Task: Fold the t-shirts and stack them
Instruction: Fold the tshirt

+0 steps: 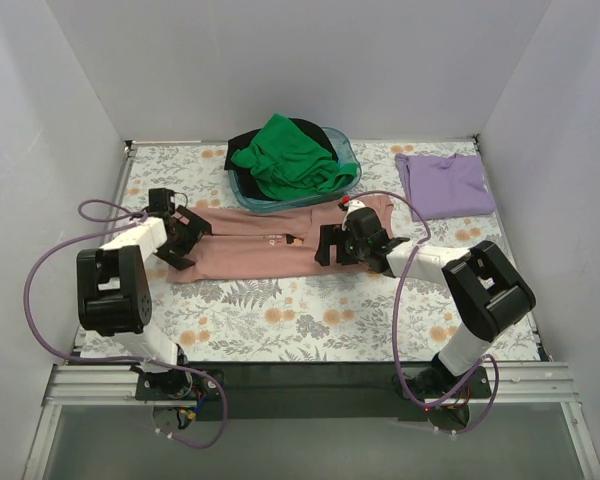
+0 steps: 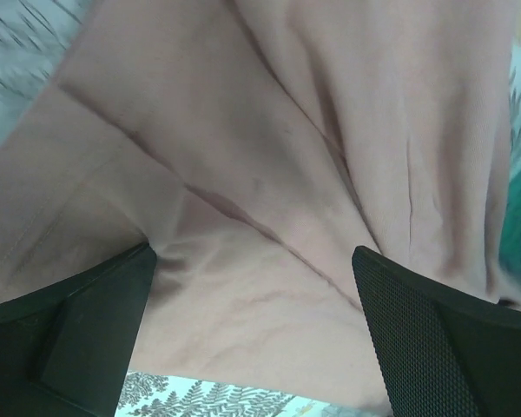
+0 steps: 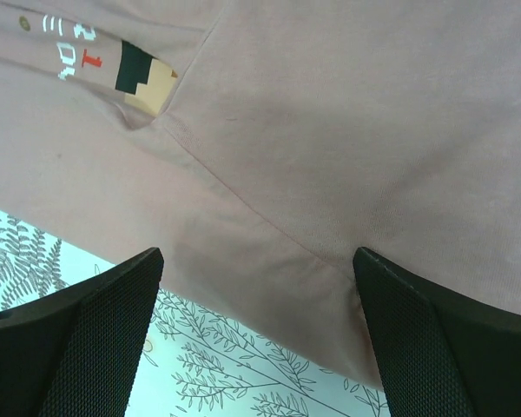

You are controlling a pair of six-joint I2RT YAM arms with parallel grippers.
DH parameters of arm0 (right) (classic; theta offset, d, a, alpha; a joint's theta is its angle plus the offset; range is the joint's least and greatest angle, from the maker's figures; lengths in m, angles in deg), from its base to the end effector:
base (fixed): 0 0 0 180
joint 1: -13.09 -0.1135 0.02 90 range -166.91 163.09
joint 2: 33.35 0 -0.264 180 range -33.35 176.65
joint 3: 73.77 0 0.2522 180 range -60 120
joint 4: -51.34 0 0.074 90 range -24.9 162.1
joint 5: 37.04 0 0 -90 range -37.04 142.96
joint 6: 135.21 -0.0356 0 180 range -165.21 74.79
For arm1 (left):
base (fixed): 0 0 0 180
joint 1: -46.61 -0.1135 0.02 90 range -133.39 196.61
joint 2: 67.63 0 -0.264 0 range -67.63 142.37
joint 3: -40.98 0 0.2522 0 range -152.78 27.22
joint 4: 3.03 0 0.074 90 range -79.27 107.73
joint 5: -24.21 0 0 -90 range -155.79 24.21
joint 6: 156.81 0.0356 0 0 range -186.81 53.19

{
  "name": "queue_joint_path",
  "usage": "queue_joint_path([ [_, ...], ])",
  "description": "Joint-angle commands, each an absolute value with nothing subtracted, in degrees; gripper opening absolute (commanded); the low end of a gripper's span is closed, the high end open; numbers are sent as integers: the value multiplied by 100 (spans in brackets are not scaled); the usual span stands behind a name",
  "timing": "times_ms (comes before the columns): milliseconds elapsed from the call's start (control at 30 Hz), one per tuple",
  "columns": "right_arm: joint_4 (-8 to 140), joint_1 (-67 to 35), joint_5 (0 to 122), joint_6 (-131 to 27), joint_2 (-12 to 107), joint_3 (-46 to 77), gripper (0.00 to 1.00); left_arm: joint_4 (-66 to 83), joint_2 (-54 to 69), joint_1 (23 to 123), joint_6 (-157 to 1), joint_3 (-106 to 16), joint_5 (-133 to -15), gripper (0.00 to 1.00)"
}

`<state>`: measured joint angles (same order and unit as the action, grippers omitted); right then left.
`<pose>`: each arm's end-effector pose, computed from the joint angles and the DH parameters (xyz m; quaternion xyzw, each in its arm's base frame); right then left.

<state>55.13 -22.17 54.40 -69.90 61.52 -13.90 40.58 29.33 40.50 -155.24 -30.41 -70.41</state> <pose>0.2726 0.1938 0.1632 -0.0885 0.8974 0.2257 0.3687 0.3169 0.0310 0.1644 -0.7169 0.6722 -0.1487 0.1098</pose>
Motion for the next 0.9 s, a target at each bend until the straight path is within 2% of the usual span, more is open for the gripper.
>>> queue_joint_path([
  [0,6667,-2075,4998,-7158,6429,-1579,98,4369,2783,4581,-15699,-2246,-7149,98],
  [167,6906,-1864,4927,-6957,6394,-1597,98,4422,2124,5459,-16286,-1184,-7053,98],
  [400,7099,-1442,5120,-6228,6534,-1176,98,4756,683,5961,-16867,-189,-7158,98],
  [533,7160,-1389,4701,-5744,6763,-719,98,5080,-170,6172,-17166,75,-7255,98],
  [700,7564,-1380,4470,-5541,6790,-200,98,5678,-1208,6313,-17299,-81,-7081,98],
  [867,7837,-1546,4892,-5505,5975,-85,98,6398,-1130,6296,-17378,-1212,-5710,98],
])
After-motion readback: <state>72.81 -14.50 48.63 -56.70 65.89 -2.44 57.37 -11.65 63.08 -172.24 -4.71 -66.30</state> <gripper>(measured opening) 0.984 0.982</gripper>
